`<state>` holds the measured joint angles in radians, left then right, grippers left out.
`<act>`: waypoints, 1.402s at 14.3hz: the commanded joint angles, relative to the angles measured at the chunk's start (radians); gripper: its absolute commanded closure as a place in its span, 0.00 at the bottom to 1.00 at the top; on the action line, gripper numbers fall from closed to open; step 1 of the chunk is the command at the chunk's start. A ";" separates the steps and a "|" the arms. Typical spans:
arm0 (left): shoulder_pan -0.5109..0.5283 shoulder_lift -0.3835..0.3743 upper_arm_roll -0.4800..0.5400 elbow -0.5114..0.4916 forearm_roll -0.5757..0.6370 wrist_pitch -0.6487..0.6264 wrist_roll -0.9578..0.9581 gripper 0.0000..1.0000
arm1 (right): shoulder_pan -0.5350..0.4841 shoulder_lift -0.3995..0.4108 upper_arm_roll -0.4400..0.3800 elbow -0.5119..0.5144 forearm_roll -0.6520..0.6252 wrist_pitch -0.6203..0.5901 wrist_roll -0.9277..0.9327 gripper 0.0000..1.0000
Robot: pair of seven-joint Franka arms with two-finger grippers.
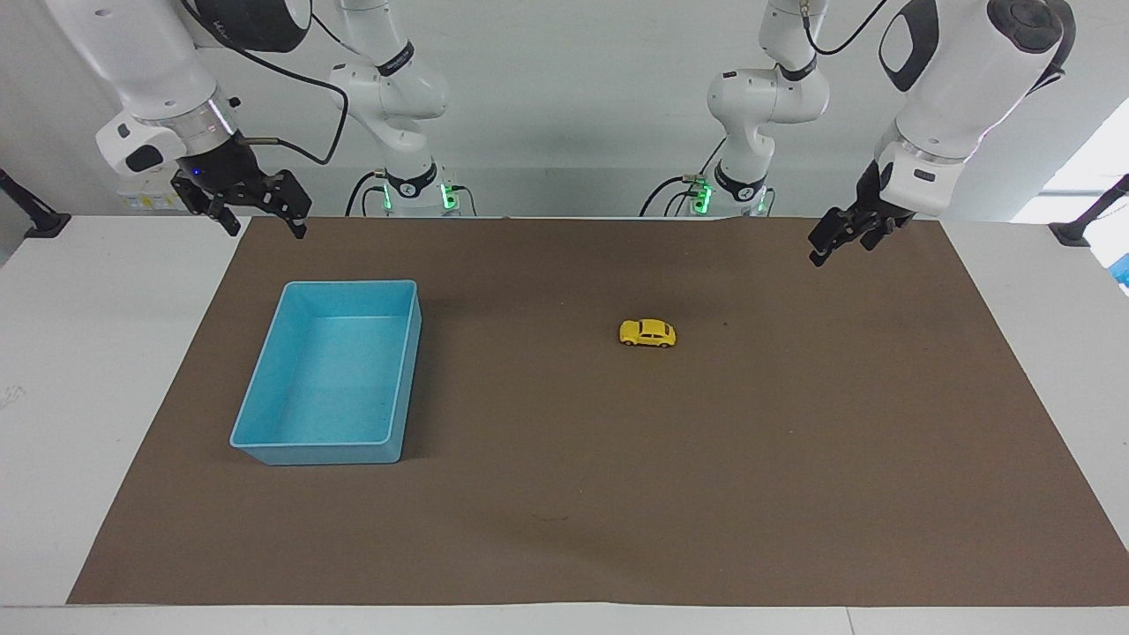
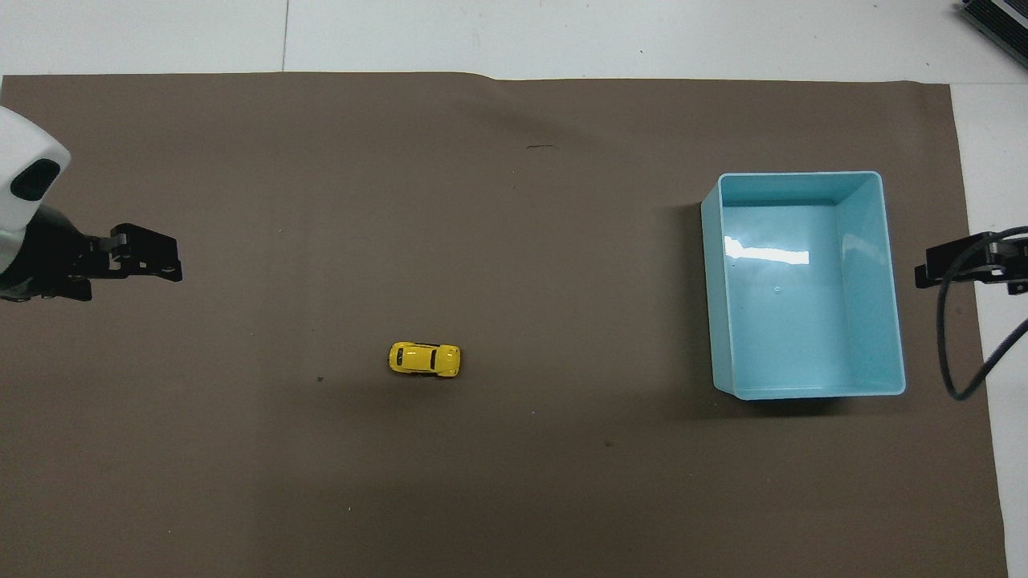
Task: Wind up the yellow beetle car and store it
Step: 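Move the left gripper over the yellow toy car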
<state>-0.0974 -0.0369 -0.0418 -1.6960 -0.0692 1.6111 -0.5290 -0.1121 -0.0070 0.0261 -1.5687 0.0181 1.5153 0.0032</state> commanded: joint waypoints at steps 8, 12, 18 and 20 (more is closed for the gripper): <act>-0.082 -0.027 0.005 -0.155 -0.034 0.116 -0.771 0.00 | -0.009 -0.022 0.002 -0.025 -0.006 0.006 -0.025 0.00; -0.174 -0.012 0.005 -0.217 -0.034 0.223 -1.112 0.00 | -0.012 -0.022 0.002 -0.025 -0.006 0.005 -0.025 0.00; -0.266 0.032 0.005 -0.312 -0.046 0.386 -1.425 0.00 | -0.014 -0.024 0.002 -0.027 -0.006 0.003 -0.025 0.00; -0.300 0.081 0.005 -0.329 -0.046 0.453 -1.477 0.00 | -0.014 -0.024 0.002 -0.027 -0.006 0.003 -0.025 0.00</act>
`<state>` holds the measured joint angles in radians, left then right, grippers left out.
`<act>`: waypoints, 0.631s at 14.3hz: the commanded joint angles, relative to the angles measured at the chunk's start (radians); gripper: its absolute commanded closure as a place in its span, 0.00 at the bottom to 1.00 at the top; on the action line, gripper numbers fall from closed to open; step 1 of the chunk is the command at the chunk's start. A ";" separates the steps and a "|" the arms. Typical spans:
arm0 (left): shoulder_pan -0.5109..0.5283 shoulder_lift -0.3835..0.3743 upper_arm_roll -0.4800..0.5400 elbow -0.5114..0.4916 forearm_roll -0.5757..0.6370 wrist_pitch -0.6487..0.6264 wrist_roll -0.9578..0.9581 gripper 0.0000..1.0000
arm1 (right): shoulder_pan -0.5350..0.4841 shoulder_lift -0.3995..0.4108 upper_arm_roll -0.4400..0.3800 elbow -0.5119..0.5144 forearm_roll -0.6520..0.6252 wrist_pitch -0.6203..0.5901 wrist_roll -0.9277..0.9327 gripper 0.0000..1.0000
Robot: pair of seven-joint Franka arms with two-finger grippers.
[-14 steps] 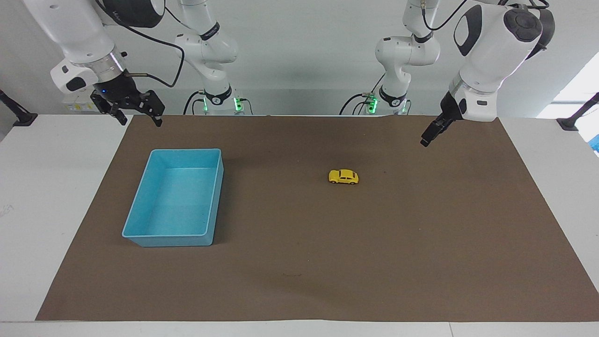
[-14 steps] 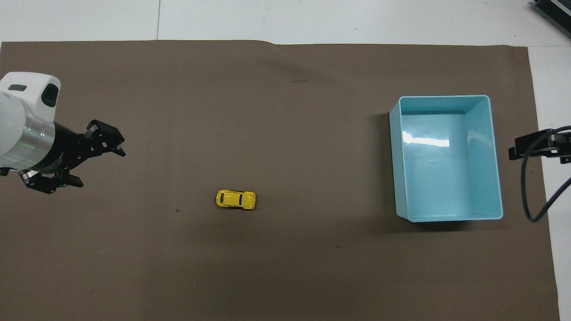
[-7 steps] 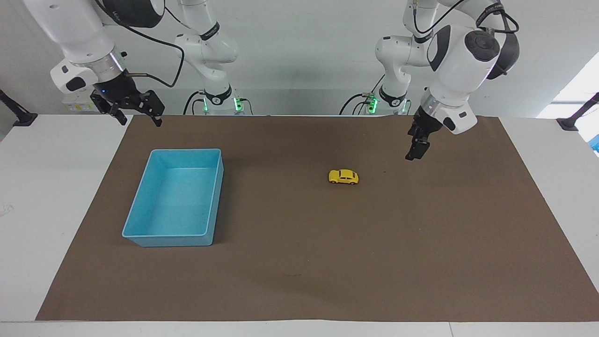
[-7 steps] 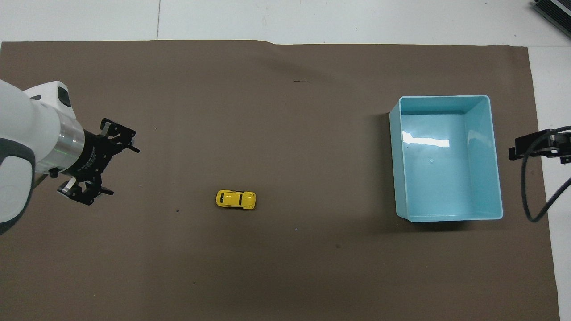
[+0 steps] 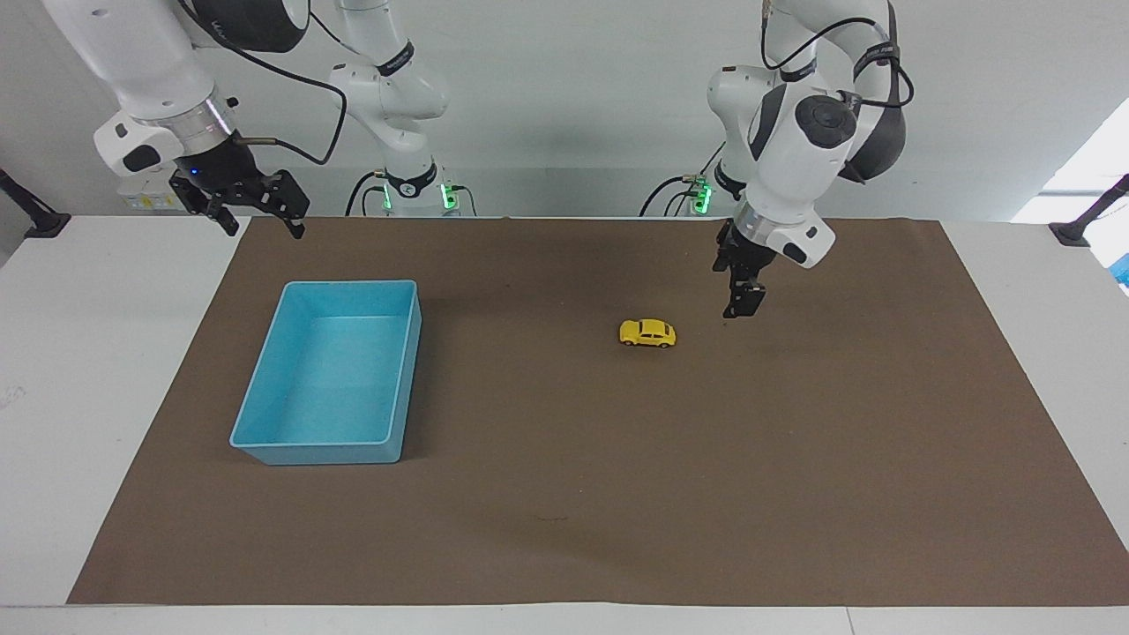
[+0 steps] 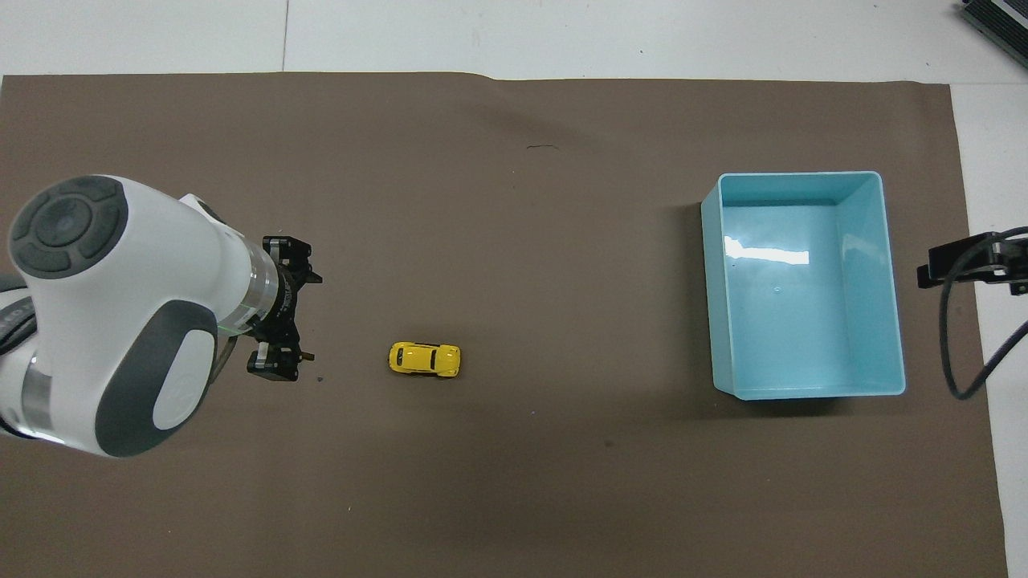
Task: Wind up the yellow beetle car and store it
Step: 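Move the left gripper over the yellow toy car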
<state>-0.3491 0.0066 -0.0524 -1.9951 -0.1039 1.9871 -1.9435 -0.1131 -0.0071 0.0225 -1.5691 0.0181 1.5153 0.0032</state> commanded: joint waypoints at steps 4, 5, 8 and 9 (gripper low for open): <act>-0.093 0.042 0.016 -0.125 -0.065 0.220 -0.083 0.00 | -0.013 -0.024 0.005 -0.026 -0.006 0.003 -0.025 0.00; -0.105 0.042 0.016 -0.157 -0.083 0.251 -0.083 0.00 | -0.013 -0.024 0.005 -0.026 -0.006 0.003 -0.025 0.00; -0.148 0.044 0.016 -0.240 -0.105 0.355 -0.089 0.00 | -0.013 -0.024 0.005 -0.026 -0.006 0.002 -0.025 0.00; -0.154 0.044 0.016 -0.260 -0.115 0.383 -0.089 0.00 | -0.013 -0.024 0.005 -0.026 -0.006 0.002 -0.025 0.00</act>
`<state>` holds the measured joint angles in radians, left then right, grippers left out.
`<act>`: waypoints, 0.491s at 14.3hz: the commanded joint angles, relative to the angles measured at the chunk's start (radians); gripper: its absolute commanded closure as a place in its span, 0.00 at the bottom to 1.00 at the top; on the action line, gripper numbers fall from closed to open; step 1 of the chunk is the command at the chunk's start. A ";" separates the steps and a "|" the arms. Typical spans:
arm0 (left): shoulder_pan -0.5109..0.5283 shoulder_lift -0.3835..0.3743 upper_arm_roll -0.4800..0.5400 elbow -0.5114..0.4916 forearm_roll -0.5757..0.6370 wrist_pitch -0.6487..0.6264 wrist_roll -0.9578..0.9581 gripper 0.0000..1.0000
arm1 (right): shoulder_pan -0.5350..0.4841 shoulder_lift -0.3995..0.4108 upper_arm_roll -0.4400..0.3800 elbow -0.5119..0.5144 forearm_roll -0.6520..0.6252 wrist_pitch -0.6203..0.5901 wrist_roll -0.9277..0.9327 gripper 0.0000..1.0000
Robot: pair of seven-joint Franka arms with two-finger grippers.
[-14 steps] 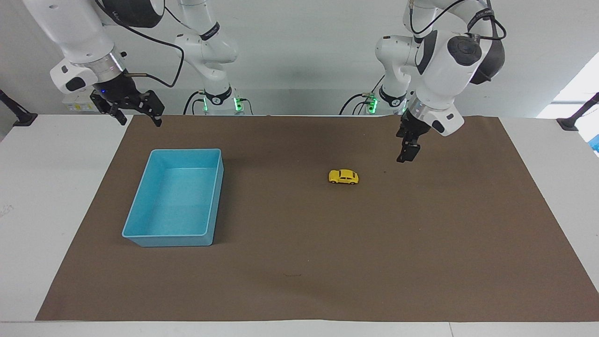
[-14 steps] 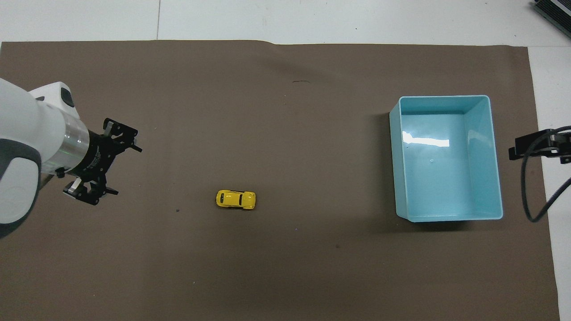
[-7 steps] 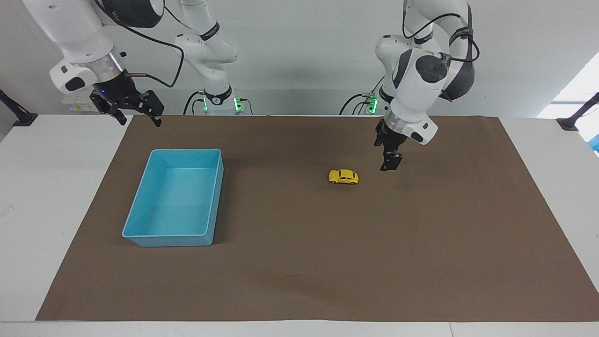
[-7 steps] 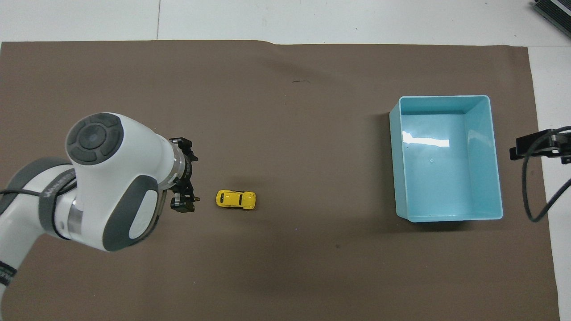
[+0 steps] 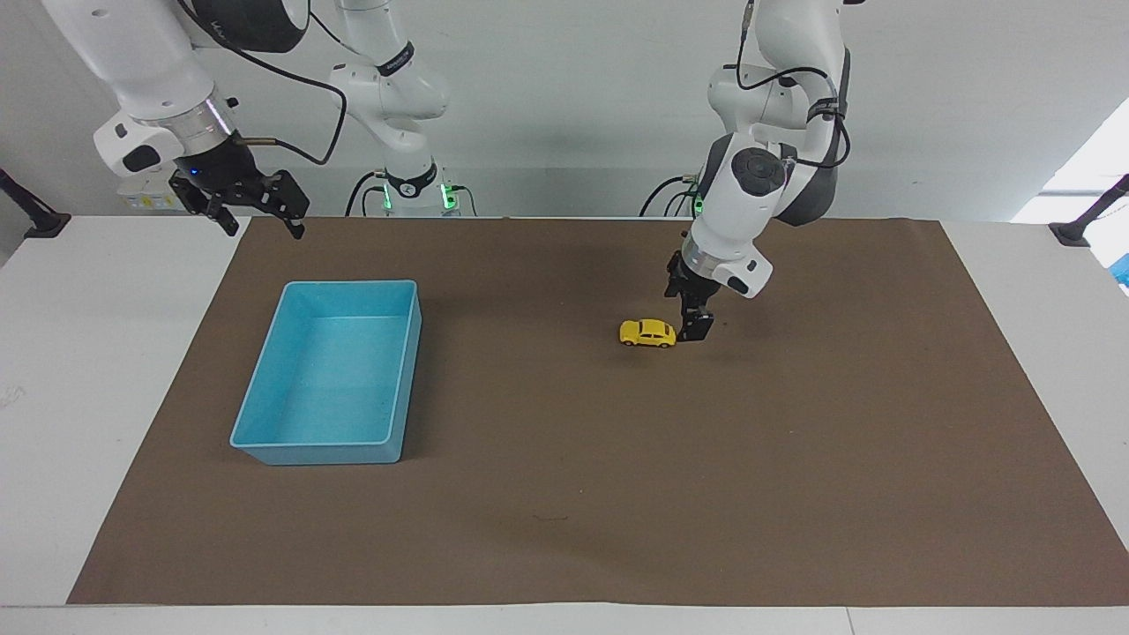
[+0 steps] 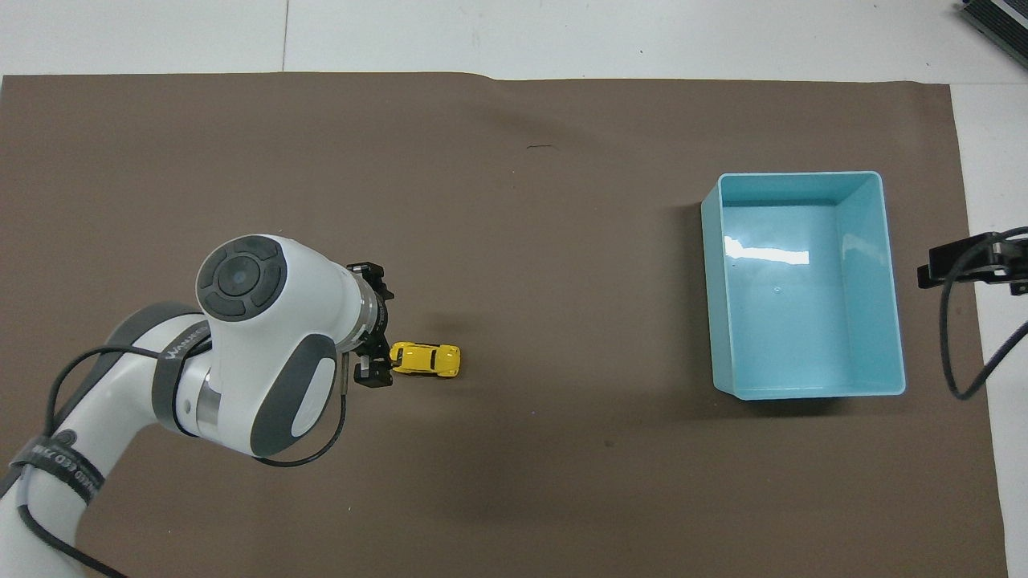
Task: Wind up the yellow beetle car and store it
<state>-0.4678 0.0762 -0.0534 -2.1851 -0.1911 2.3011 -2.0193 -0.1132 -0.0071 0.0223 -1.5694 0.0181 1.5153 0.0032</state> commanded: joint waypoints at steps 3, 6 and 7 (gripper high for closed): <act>-0.035 -0.026 0.017 -0.082 -0.047 0.125 -0.018 0.00 | -0.013 -0.025 0.004 -0.026 -0.006 0.000 -0.026 0.00; -0.043 0.040 0.017 -0.081 -0.048 0.201 -0.030 0.00 | -0.013 -0.025 0.004 -0.027 -0.006 0.000 -0.026 0.00; -0.045 0.045 0.017 -0.081 -0.048 0.210 -0.059 0.00 | -0.013 -0.025 0.004 -0.027 -0.006 0.000 -0.026 0.00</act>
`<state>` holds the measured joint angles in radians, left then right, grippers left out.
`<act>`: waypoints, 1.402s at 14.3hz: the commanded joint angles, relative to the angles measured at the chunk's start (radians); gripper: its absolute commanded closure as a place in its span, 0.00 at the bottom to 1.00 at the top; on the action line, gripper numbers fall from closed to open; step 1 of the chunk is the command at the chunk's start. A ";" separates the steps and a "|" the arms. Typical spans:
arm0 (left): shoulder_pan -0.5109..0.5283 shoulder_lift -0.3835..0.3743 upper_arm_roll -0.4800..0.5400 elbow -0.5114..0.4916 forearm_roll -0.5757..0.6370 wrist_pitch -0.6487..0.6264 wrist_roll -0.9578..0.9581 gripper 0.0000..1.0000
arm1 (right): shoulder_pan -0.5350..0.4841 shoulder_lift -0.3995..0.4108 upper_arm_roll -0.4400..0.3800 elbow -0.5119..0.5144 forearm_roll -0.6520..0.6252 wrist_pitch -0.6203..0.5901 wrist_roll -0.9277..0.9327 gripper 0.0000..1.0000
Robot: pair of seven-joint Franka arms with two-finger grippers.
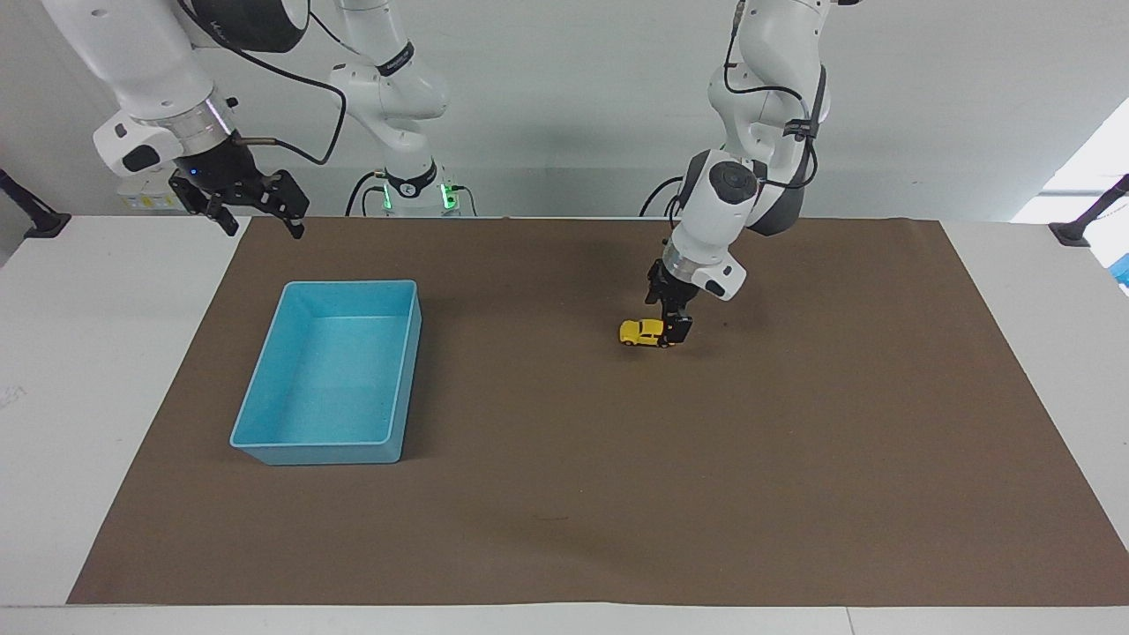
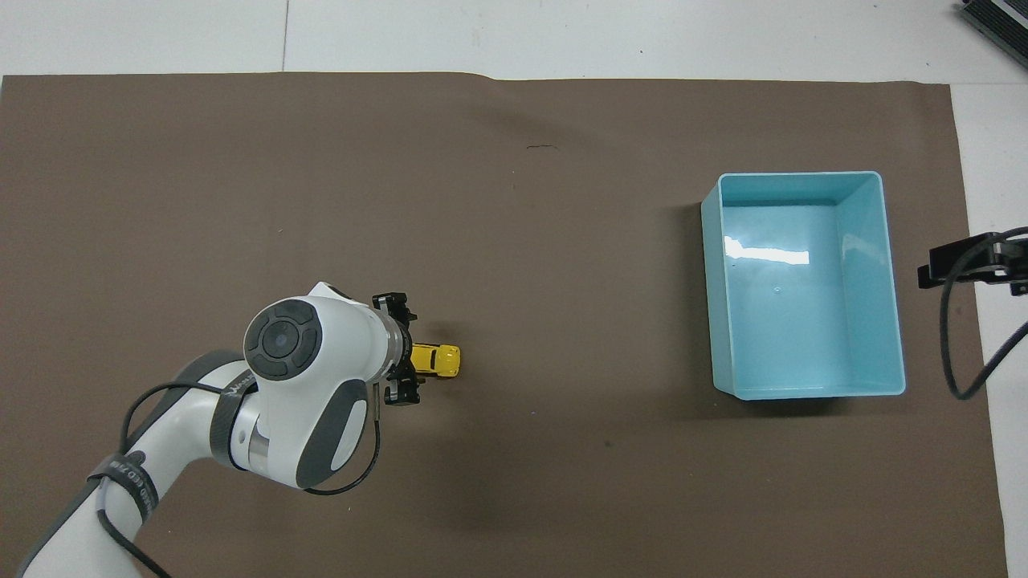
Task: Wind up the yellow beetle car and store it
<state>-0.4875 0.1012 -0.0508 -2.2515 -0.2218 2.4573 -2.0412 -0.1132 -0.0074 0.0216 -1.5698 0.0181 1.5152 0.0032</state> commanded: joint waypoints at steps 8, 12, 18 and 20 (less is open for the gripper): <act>-0.019 0.041 0.017 -0.034 -0.018 0.083 -0.027 0.78 | -0.013 -0.025 0.005 -0.027 -0.006 -0.004 -0.026 0.00; 0.020 0.035 0.019 -0.062 -0.018 0.071 0.047 0.78 | -0.013 -0.025 0.003 -0.027 -0.006 -0.003 -0.026 0.00; 0.171 0.035 0.022 -0.077 -0.018 0.045 0.219 0.76 | -0.013 -0.025 0.003 -0.027 -0.006 -0.003 -0.026 0.00; 0.223 0.035 0.022 -0.079 -0.016 0.029 0.269 0.75 | -0.013 -0.025 0.001 -0.027 -0.006 -0.004 -0.026 0.00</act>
<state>-0.3264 0.0701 -0.0361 -2.3087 -0.2377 2.4397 -1.8475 -0.1137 -0.0075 0.0201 -1.5710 0.0181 1.5143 0.0032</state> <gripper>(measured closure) 0.573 0.000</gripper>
